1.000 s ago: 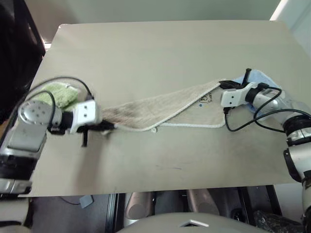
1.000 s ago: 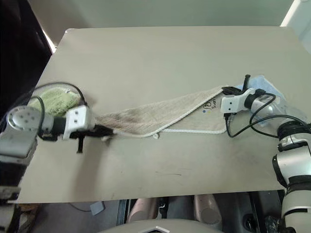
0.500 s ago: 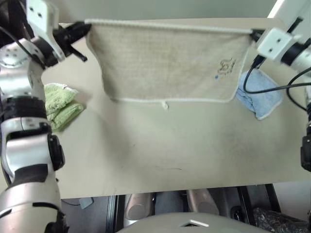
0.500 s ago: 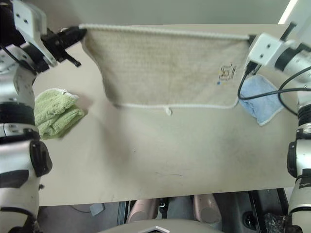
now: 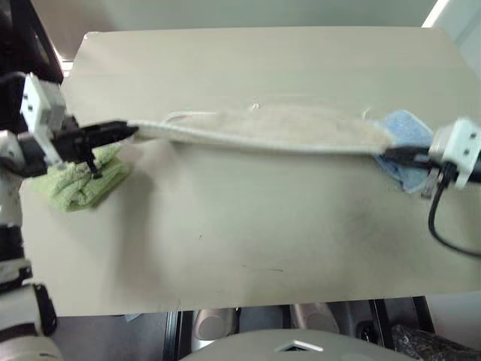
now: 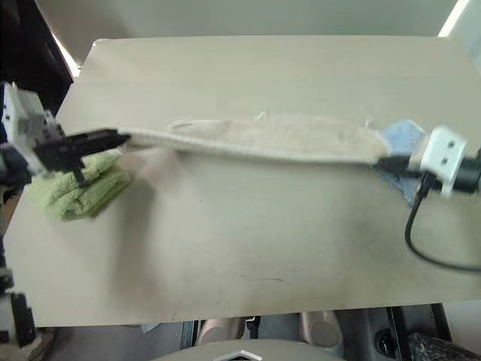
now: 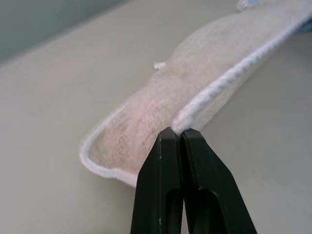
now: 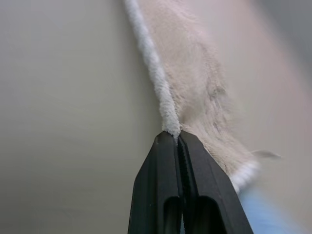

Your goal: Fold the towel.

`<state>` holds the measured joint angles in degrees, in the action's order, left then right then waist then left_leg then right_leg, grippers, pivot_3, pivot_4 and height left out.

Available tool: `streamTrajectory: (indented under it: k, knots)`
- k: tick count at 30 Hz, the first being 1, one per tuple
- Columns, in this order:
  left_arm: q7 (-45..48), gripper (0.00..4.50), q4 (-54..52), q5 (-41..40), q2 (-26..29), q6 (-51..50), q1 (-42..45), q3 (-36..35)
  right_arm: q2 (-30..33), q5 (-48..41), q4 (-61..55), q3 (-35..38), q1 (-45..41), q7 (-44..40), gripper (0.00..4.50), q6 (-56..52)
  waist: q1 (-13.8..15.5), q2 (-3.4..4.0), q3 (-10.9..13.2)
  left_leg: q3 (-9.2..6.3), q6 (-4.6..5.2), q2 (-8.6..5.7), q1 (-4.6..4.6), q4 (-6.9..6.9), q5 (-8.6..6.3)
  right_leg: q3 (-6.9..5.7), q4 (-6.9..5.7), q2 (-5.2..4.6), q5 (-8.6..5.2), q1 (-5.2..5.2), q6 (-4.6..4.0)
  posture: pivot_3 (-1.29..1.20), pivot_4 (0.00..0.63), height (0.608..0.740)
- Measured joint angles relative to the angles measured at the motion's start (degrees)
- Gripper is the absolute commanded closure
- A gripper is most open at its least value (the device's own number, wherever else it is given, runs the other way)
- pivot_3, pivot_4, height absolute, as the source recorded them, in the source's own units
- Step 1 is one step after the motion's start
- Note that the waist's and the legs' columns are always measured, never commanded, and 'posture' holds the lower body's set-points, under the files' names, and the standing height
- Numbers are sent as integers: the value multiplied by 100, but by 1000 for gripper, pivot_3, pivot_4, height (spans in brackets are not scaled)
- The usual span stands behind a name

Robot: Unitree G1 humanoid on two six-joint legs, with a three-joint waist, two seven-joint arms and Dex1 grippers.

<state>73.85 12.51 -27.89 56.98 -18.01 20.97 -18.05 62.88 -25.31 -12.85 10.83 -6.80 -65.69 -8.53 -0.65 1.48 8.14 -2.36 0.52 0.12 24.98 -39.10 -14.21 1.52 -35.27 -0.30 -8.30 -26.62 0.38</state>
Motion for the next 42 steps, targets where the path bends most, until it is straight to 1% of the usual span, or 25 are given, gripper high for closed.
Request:
streamTrajectory:
  k: [2,3,5,7,8,10,13,16,19,21,22,23,26,29,33,36,38,39,40,42]
  knots:
    - [-2,4500,-231,5,19,-66,-513,-77,1,-194,-599,59,528,-46,4458,-383,-1,-1,0,0,7,-1,-11,-5,-21,1,-1,0,-29,11,-40,0,150,736]
    - [-16,4500,-356,7,19,-86,-693,-90,1,-257,-821,134,695,-46,4458,-548,-2,-4,2,0,36,-3,-9,-9,-37,5,0,0,-28,11,-44,0,150,736]
    - [-32,4500,-508,4,49,-126,-883,-154,1,-349,-1084,249,856,-52,4458,-754,-1,-17,0,-3,73,-5,-16,-21,-33,6,-2,-1,-4,24,-45,0,150,736]
    - [-38,4500,-593,-2,141,-174,-1003,-236,1,-408,-1257,299,984,-69,4458,-918,2,-31,2,-7,75,-8,-49,-23,-12,7,-1,0,19,58,-60,0,150,736]
    - [-38,4500,-594,-4,174,-189,-1032,-281,1,-435,-1278,306,1001,-78,4458,-996,1,-32,3,-7,76,-10,-70,-22,-5,13,-1,0,25,77,-65,0,150,736]
    - [-40,4500,-603,-5,226,-191,-1063,-371,-2,-441,-1272,306,967,-87,4458,-1087,-7,-34,4,-8,63,-15,-101,-18,-13,19,2,0,-1,105,-22,0,150,736]
    - [-52,4500,-588,46,240,-135,-1006,-341,-35,-400,-1120,179,574,-82,4458,-1093,-31,-34,4,-10,20,-18,-105,-19,-34,23,0,1,3,106,-28,0,150,736]
    - [-287,4500,-226,371,203,237,-432,-62,-131,-116,-669,-75,0,-32,4458,-1020,-25,-38,1,-18,27,-19,-115,-21,-16,23,-3,1,14,119,-33,0,150,736]
    - [-560,4500,480,844,132,743,231,283,-235,255,-199,-384,-399,34,4458,-808,-11,-37,1,-21,82,-22,-116,-29,21,23,-11,-1,44,120,-26,0,150,736]
    - [-636,4500,962,1151,6,1115,651,588,-393,456,102,-607,-701,60,4458,-696,-11,-36,0,-22,84,-23,-114,-30,24,21,-16,0,46,114,-22,0,150,736]
    - [-703,4500,1358,1368,-106,1375,986,815,-475,599,354,-778,-950,90,4458,-625,-10,-36,1,-21,86,-23,-108,-29,28,20,-17,0,54,106,-33,0,150,736]
    - [-774,4500,1713,1581,-224,1600,1315,1012,-580,758,610,-910,-1201,125,4458,-554,-3,-36,0,-22,87,-23,-102,-31,32,18,-17,0,75,100,-63,0,150,736]
    - [-949,4500,2613,2132,-524,2202,2040,1527,-822,1236,1414,-1256,-1775,207,4458,-240,8,-37,0,-23,79,-25,-82,-24,27,14,-3,-4,76,80,-49,0,150,736]
    - [-1049,4500,3371,2614,-748,2785,2492,1946,-1096,1699,2351,-1577,-2214,303,4458,201,15,-36,1,-21,79,-26,-59,-9,19,12,23,-6,116,54,14,0,150,736]
    - [-1198,4500,4160,3024,-1028,3220,2934,2259,-1310,2138,3263,-1843,-2655,333,4458,658,16,-36,1,-20,78,-25,4,-8,20,10,23,-8,121,-7,23,0,150,736]
    - [-1313,4500,4611,3285,-1177,3476,3148,2459,-1406,2419,3869,-1927,-2948,385,4458,1024,23,-36,1,-20,74,-24,11,-5,22,8,28,-8,121,-10,24,0,150,736]
    - [-1329,4019,4808,3454,-1248,3610,3209,2574,-1454,2566,4155,-1973,-3099,410,4500,1231,24,-35,1,-19,78,-25,10,-4,20,9,29,-8,121,-10,24,0,150,736]
    - [-1340,3864,4902,3510,-1272,3644,3219,2609,-1466,2615,4259,-1995,-3147,414,4500,1319,24,-36,1,-20,78,-24,10,-5,20,8,28,-8,121,-9,24,0,150,736]
    - [-1349,3510,4955,3573,-1277,3650,3220,2625,-1472,2645,4333,-2010,-3182,415,4500,1353,24,-36,1,-19,78,-24,10,-6,20,9,27,-8,122,-9,24,0,150,736]
    - [-1370,2909,5072,3643,-1277,3660,3242,2654,-1476,2691,4454,-2018,-3218,416,4057,1442,25,-36,1,-19,80,-24,10,-6,19,8,24,-8,125,-9,22,0,150,736]
